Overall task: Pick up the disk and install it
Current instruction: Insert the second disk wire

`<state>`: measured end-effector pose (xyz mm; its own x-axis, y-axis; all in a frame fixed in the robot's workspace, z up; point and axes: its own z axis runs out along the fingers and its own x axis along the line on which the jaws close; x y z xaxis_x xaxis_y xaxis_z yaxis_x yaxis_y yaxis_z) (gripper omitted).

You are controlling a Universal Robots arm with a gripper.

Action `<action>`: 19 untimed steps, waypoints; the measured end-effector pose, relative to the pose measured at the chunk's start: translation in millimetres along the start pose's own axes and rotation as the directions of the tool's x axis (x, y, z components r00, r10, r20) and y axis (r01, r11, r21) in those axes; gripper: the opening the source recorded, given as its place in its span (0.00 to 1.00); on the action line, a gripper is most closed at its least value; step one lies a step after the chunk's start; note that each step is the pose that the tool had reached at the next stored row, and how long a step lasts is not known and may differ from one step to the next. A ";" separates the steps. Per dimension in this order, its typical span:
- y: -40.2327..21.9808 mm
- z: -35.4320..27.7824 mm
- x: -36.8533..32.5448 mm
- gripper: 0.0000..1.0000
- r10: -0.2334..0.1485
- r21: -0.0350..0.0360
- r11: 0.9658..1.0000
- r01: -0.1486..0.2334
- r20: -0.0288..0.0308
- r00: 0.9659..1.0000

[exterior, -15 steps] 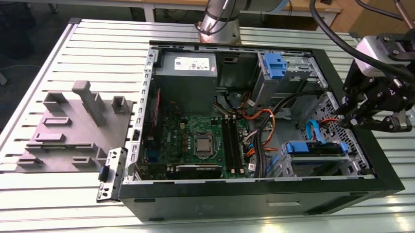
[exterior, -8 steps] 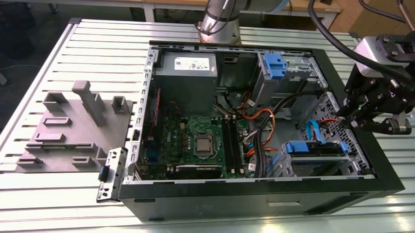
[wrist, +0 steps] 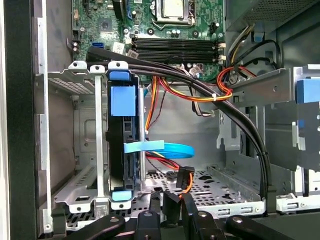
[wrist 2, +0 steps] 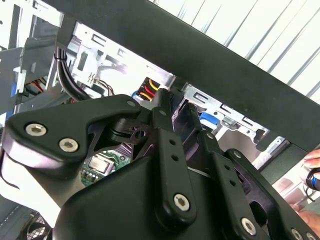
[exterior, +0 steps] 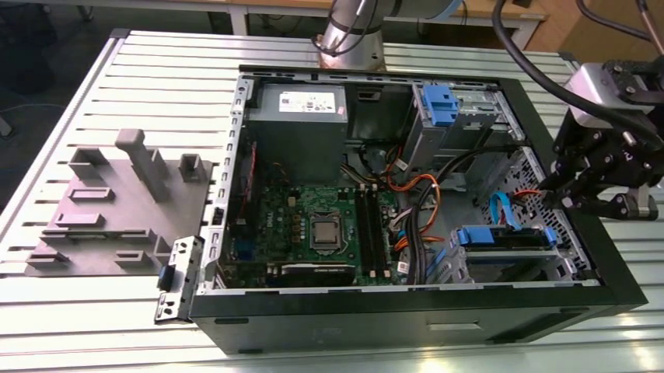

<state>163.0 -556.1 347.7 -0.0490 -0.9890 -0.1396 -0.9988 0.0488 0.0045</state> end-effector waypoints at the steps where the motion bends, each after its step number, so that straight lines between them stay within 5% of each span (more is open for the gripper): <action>1: -0.1 0.2 0.4 0.31 0.002 0.000 1.000 -0.002 0.000 1.000; 15: 4.2 5.7 3.7 0.31 0.010 0.002 1.000 -0.010 -0.010 1.000; 19: 14.0 6.1 4.3 0.31 0.010 0.002 1.000 -0.010 -0.010 1.000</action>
<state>148.9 -558.8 341.1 -0.0588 -0.9898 -0.1296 -0.9983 0.0588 0.0039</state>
